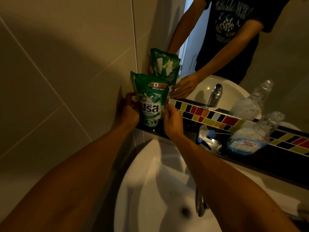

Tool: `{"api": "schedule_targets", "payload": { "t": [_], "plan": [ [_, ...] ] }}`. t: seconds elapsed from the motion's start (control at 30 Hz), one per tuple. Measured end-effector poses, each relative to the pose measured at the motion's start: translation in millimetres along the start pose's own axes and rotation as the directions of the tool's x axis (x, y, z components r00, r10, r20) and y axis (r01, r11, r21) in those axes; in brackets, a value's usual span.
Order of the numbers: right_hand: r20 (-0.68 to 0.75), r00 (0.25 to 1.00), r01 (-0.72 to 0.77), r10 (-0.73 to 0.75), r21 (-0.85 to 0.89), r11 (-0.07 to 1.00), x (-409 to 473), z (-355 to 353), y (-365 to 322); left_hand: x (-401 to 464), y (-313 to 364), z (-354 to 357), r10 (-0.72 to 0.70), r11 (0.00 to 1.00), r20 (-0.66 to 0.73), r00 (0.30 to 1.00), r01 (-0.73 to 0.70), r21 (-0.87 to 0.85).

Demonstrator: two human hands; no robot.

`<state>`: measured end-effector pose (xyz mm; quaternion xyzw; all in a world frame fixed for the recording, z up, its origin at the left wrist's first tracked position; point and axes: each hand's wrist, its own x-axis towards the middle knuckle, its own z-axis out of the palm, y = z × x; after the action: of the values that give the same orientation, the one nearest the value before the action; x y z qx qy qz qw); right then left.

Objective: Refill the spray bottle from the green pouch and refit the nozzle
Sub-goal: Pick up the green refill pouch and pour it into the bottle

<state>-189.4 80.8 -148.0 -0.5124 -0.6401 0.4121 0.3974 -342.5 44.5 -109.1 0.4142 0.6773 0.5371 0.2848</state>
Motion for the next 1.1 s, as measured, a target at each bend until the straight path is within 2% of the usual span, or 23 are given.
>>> {"api": "schedule_targets", "payload": {
  "t": [0.17,0.3,0.43,0.57,0.73,0.93,1.1],
  "plan": [
    [-0.063,0.998,0.019,-0.016,0.038,0.999,-1,-1,2,2,-8,5,0.02,0.999,-0.012,1.0,-0.021,-0.042],
    [-0.085,0.996,0.029,-0.023,0.071,0.997,-5,-12,4,0,1,7,0.008,0.999,0.075,0.997,-0.005,-0.05],
    [-0.097,0.995,0.018,-0.01,0.087,0.996,-15,-34,2,-3,10,14,0.068,0.998,0.117,0.991,-0.066,-0.021],
    [-0.147,0.989,0.04,-0.03,0.067,0.997,-30,-63,-9,-15,33,23,0.069,0.995,0.162,0.984,-0.058,-0.076],
    [-0.213,0.977,0.041,-0.021,0.087,0.995,-53,-100,-22,-45,80,36,0.073,0.986,0.315,0.946,-0.021,-0.164],
    [-0.242,0.968,0.024,0.068,0.359,0.933,-81,-150,-52,-75,129,57,0.096,0.965,0.422,0.902,0.019,-0.261],
    [-0.214,0.974,0.042,0.067,0.467,0.883,-98,-189,-75,-98,154,75,0.1,0.947,0.447,0.889,0.053,-0.317]
  ]
}}
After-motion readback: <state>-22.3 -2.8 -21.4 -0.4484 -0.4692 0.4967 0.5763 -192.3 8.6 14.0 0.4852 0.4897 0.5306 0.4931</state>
